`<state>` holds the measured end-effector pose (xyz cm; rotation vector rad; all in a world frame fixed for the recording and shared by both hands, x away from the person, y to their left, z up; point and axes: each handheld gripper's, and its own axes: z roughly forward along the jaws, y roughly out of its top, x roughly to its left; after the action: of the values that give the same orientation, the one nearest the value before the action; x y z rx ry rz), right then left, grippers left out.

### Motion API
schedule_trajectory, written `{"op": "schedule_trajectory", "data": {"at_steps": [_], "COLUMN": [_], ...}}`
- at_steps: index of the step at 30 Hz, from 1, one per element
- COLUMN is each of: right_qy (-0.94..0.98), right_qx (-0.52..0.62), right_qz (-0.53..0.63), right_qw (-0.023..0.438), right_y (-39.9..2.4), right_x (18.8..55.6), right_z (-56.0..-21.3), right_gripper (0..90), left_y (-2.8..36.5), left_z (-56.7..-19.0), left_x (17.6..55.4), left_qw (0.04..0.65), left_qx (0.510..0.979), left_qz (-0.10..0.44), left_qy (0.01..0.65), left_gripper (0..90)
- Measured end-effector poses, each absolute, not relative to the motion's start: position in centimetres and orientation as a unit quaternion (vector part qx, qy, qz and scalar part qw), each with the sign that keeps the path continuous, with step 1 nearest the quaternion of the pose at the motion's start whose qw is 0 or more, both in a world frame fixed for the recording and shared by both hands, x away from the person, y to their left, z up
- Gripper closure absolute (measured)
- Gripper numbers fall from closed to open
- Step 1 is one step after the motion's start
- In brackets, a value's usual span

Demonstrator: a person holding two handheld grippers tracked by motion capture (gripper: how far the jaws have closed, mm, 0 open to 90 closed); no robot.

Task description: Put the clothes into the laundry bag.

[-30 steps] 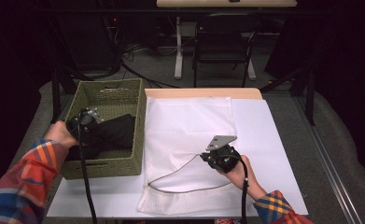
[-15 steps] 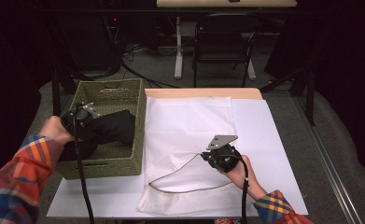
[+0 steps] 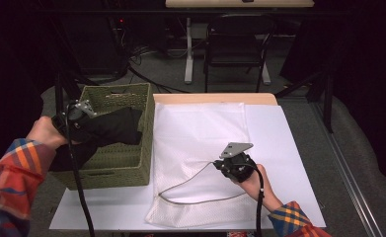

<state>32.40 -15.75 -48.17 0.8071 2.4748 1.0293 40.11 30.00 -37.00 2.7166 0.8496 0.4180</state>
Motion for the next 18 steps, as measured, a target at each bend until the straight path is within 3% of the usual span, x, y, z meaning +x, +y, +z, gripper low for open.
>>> {"op": "schedule_trajectory", "data": {"at_steps": [18], "right_qy": [0.875], "right_qx": [0.279], "right_qz": [0.358], "right_qw": [0.165], "right_y": [-15.4], "right_x": [32.4], "right_z": [-48.7], "right_gripper": [88.4], "left_y": [28.8], "left_z": [-34.9], "left_x": [39.2], "left_qw": [0.121], "left_qx": [0.940], "left_qz": [0.157], "left_qy": [0.279], "left_gripper": [63.4]}}
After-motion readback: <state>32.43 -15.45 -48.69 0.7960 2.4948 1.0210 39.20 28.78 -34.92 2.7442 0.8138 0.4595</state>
